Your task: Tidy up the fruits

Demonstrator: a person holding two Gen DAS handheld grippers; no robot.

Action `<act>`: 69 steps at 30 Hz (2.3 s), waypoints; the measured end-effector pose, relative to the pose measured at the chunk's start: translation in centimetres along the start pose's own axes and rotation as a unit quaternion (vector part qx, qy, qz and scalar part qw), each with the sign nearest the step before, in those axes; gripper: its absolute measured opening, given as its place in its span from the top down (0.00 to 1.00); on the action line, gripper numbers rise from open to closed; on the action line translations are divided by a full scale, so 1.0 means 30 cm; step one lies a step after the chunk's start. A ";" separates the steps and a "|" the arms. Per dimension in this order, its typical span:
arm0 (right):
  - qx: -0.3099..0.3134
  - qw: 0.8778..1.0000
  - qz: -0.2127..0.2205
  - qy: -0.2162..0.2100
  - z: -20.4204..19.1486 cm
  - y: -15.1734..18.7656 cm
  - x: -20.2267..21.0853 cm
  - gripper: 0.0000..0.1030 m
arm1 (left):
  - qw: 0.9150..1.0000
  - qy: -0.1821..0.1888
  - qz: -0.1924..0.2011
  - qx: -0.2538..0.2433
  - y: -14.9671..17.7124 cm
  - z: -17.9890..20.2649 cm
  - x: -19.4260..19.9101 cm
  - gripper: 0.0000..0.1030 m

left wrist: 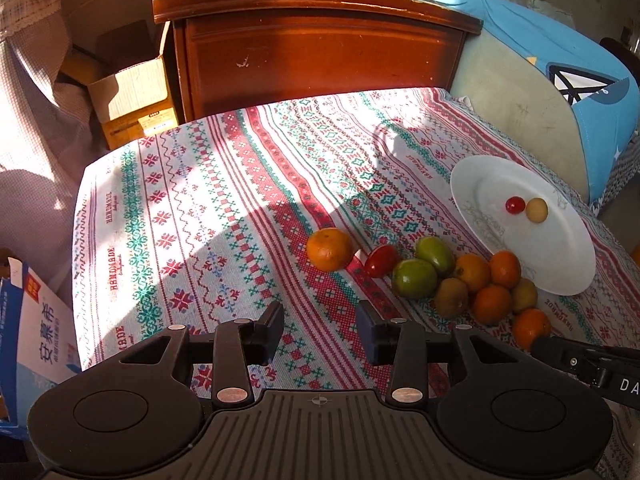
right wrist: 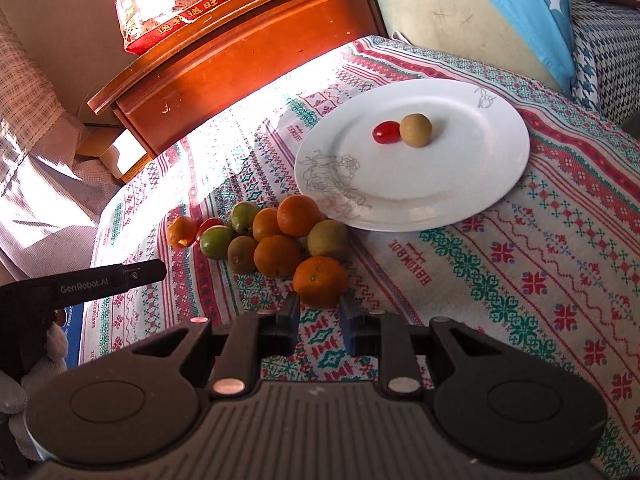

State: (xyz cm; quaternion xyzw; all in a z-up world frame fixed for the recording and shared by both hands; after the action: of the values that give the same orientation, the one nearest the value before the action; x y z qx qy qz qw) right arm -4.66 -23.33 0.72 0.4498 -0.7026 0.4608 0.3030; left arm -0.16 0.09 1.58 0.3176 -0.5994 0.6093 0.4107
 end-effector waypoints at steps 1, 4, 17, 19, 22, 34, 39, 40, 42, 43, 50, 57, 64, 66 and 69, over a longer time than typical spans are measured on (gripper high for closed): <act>0.001 1.000 0.001 0.002 -0.003 0.001 -0.001 0.77 | 1.000 0.001 0.002 0.001 -0.003 -0.002 -0.004 0.62; 0.000 1.000 0.002 0.000 -0.005 0.001 -0.004 0.77 | 1.000 -0.004 0.005 0.000 -0.014 -0.001 -0.019 0.62; 0.012 1.000 0.005 0.006 -0.029 -0.002 -0.016 0.68 | 1.000 0.000 0.026 0.016 -0.072 -0.011 -0.080 0.62; 0.017 1.000 0.005 0.006 -0.039 -0.002 -0.018 0.66 | 1.000 0.002 0.026 0.018 -0.075 -0.011 -0.089 0.62; 0.018 1.000 0.003 0.004 -0.046 -0.005 -0.021 0.62 | 0.999 0.007 0.028 0.020 -0.080 -0.009 -0.099 0.62; 0.024 1.000 0.007 0.015 -0.059 -0.017 -0.045 0.59 | 0.999 0.004 0.033 0.014 -0.089 0.009 -0.134 0.62; 0.034 0.999 0.012 0.024 -0.066 -0.017 -0.051 0.62 | 0.999 -0.007 0.039 -0.001 -0.083 0.024 -0.138 0.64; 0.036 0.999 0.014 0.028 -0.068 -0.017 -0.052 0.64 | 0.999 -0.010 0.040 -0.006 -0.081 0.028 -0.138 0.65; 0.040 0.999 0.016 0.032 -0.070 -0.016 -0.054 0.67 | 0.999 -0.013 0.040 -0.009 -0.078 0.032 -0.137 0.68; 0.040 0.999 0.017 0.032 -0.069 -0.015 -0.053 0.67 | 0.999 -0.014 0.040 -0.010 -0.076 0.032 -0.135 0.69; 0.048 0.999 0.015 0.021 -0.086 -0.012 -0.037 0.68 | 0.999 -0.017 0.035 -0.005 -0.054 0.017 -0.113 0.72; 0.050 0.999 0.017 0.011 -0.096 -0.006 -0.012 0.68 | 1.000 -0.010 0.029 -0.005 -0.018 0.017 -0.077 0.72; 0.053 0.998 0.015 0.013 -0.095 0.006 0.008 0.68 | 1.000 -0.007 0.022 -0.017 0.041 0.039 -0.039 0.72; 0.043 0.999 0.014 0.010 -0.084 0.005 0.015 0.68 | 1.000 -0.007 0.020 -0.021 0.059 0.048 -0.028 0.72; 0.033 0.999 0.015 0.005 -0.069 -0.004 0.036 0.68 | 1.000 0.000 0.017 -0.024 0.079 0.064 -0.009 0.72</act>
State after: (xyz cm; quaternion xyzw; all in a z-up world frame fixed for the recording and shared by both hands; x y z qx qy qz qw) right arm -4.97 -21.83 2.49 0.4468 -0.6922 0.4904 0.2844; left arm -2.33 -1.70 0.37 0.2970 -0.6193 0.6016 0.4078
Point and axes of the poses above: each gripper's, at about its wrist camera, not at the fingertips, and x roughly against the way its jaws point, z to its right, y to its underside, the point moved 1 cm from there along -x, roughly the way its jaws point, and after that the axes turned 12 degrees about -z, right-handed, at the moved point
